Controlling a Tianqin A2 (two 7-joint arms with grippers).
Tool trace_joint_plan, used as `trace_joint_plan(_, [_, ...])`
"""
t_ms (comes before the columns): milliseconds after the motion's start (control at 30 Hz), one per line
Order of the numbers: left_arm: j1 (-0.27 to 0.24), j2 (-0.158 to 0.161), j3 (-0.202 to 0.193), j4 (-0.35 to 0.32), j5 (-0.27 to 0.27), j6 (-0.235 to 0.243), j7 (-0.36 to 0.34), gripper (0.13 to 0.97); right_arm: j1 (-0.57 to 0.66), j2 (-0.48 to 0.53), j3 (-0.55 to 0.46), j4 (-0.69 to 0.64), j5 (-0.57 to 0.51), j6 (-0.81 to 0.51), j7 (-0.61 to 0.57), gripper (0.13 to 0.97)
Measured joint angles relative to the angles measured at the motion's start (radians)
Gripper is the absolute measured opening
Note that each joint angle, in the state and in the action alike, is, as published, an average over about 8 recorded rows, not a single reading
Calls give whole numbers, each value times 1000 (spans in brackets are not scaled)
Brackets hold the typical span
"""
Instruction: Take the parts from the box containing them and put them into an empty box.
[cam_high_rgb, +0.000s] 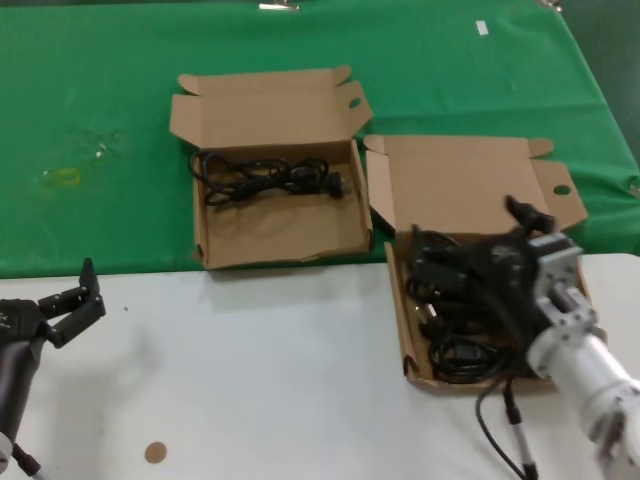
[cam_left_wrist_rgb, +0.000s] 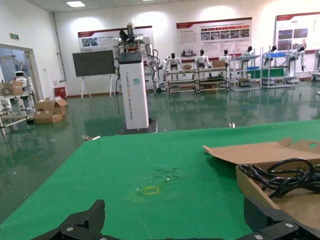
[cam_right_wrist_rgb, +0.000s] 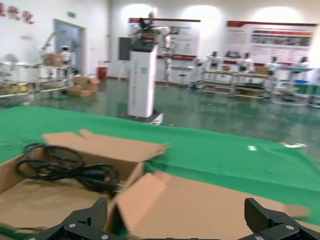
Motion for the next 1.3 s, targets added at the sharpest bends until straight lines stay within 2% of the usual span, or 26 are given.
trace_joint_plan(267, [0,0,0,0,0,0,0,966,-82,17,48,86,10,41,26,966])
trace_joint_plan(1300, [0,0,0,0,0,0,0,966,-85,18,50,88,10,42,27,966])
